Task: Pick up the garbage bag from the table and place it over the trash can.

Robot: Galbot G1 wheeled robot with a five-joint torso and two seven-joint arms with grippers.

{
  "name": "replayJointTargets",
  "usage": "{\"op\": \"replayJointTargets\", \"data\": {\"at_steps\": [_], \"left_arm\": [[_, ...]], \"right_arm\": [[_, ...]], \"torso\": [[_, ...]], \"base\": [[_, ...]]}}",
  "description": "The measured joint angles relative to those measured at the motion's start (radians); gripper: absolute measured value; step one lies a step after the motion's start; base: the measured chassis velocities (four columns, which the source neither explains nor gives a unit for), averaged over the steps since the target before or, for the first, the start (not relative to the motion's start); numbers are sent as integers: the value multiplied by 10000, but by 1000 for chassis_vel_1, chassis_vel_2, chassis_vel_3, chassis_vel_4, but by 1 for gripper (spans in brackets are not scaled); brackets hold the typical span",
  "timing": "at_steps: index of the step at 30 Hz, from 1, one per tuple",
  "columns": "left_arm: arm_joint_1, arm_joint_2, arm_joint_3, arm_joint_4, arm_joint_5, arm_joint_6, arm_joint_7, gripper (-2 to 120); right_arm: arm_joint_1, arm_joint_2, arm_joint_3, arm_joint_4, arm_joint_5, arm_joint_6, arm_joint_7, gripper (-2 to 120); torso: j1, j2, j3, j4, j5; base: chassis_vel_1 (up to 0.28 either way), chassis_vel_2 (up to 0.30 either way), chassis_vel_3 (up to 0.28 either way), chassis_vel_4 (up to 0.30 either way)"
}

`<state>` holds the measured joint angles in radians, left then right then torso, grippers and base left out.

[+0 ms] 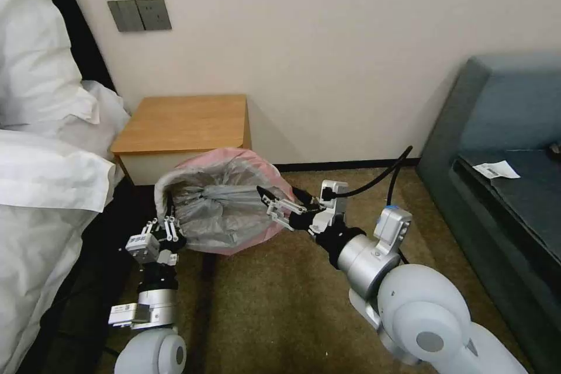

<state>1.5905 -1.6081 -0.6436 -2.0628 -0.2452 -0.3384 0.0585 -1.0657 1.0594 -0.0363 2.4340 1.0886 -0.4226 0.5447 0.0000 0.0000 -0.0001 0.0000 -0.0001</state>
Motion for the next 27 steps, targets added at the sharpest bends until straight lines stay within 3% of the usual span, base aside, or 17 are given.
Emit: {"op": "replayJointTargets", "data": {"at_steps": [18,27], "left_arm": [[93,0,52,-307,6,113,-67,10],[236,0,98,-537,-422,198,-82,10]], "right_arm": [[-230,79,-298,-241,-939,239,-464,0],[-259,-191,-217,-478,-2280,668,-653,0]], "torso": [[0,0,1,0,1],[0,0,1,0,1]], "base": [[0,0,0,0],[0,0,0,0]]}}
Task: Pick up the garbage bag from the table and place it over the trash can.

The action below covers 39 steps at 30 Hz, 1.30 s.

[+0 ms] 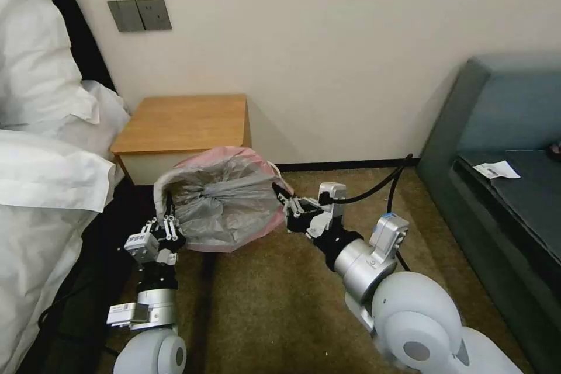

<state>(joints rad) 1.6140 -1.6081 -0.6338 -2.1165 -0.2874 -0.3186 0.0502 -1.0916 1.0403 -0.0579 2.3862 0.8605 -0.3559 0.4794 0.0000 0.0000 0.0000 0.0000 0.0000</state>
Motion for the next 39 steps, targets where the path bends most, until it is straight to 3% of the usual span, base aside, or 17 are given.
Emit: {"op": "replayJointTargets", "data": {"at_steps": [13,19,24,26,39], "left_arm": [[150,0,276,-917,-1930,1000,-595,10],[334,0,492,-1896,-3630,2190,-1468,10],[448,0,538,-2215,-4055,2667,-1770,10],[567,0,596,-2598,-4576,3258,-2124,10],[808,1,950,-3287,-5530,4586,-2585,11]], "right_arm": [[-200,-371,56,-478,-1331,387,-185,0],[-377,-351,9,-820,-2282,976,-679,0],[-318,-333,18,-1029,-2521,1171,-809,0],[-224,-324,71,-1380,-2748,1361,-844,0],[-114,-200,74,-2530,-3941,2036,-1119,0]], "torso": [[0,0,0,-1,1],[0,0,0,-2,0],[0,0,0,0,0],[0,0,0,0,0],[0,0,0,-1,0]], "base": [[0,0,0,0],[0,0,0,0],[0,0,0,0],[0,0,0,0],[0,0,0,0]]}}
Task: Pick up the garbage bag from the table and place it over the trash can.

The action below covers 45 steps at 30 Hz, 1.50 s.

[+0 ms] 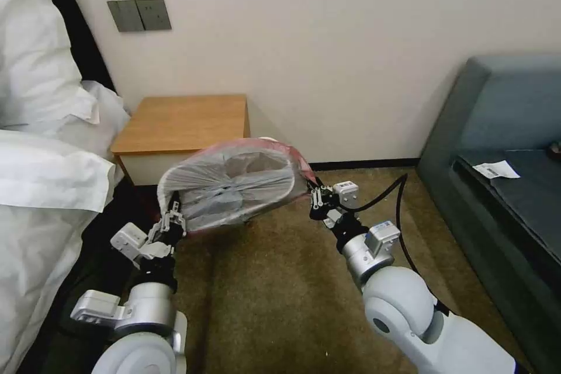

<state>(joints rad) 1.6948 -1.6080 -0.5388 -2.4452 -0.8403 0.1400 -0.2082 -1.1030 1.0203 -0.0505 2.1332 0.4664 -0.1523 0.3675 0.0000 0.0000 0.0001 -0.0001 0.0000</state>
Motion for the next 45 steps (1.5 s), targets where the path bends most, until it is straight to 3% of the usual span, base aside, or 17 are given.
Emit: {"op": "replayJointTargets", "data": {"at_steps": [21,32,44,45], "left_arm": [[557,-1,1262,-15,672,52,479,11],[301,0,685,-312,-7,-16,554,15],[302,0,723,-375,-82,-13,517,15],[272,0,721,-343,-99,-25,498,15]], "right_arm": [[287,293,69,-1290,-2524,638,-281,0],[202,272,89,-1857,-3589,444,-59,0],[238,321,159,-2202,-4206,581,39,0],[230,298,175,-2278,-4419,927,41,0]], "torso": [[0,0,-1,1,-1],[0,0,0,1,1],[0,0,-1,0,0],[0,0,-1,1,0]], "base": [[0,0,0,0],[0,0,0,0],[0,0,0,0],[0,0,0,0]]}}
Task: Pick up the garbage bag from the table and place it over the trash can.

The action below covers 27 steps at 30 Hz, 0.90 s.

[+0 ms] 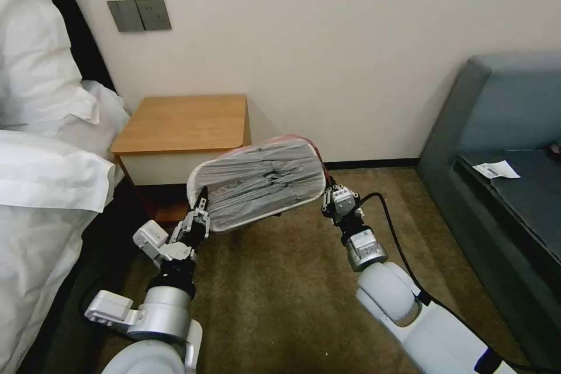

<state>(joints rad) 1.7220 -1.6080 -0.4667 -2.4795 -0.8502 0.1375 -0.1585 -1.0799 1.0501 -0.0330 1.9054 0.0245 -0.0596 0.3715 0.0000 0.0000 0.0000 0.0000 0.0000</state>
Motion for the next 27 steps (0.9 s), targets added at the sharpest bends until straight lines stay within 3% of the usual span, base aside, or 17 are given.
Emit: {"op": "replayJointTargets", "data": {"at_steps": [5,8,12,14,19,23,27], "left_arm": [[-217,-1,-341,221,52,-55,-60,15],[-512,-1,-602,547,86,-91,-133,13],[-670,-2,-652,764,199,-95,-142,12],[-772,-2,-686,988,342,-137,-143,12],[-829,-1,-707,1259,558,-250,-121,12],[-855,-1,-734,1389,577,-310,-112,12],[-879,-1,-761,1528,573,-338,-95,12]], "right_arm": [[-186,-54,38,316,-223,234,-4,3],[-552,-201,48,868,-391,260,-107,19],[-773,-246,47,1175,-500,284,-183,27],[-1026,-299,49,1473,-667,361,-301,39],[-1353,-342,197,1747,-930,520,-465,52],[-1683,-366,593,1865,-1266,746,-659,73],[-1926,-356,937,2101,-1373,899,-782,86]], "torso": [[0,0,0,1,0],[0,0,0,1,-1],[0,0,0,-2,-1],[0,0,0,-1,0],[0,0,0,0,-1],[0,0,0,0,1],[-1,0,0,-1,0]], "base": [[0,0,0,0],[0,0,0,0],[0,0,0,0],[0,0,0,0],[0,0,0,0],[0,0,0,0],[0,0,0,0]]}}
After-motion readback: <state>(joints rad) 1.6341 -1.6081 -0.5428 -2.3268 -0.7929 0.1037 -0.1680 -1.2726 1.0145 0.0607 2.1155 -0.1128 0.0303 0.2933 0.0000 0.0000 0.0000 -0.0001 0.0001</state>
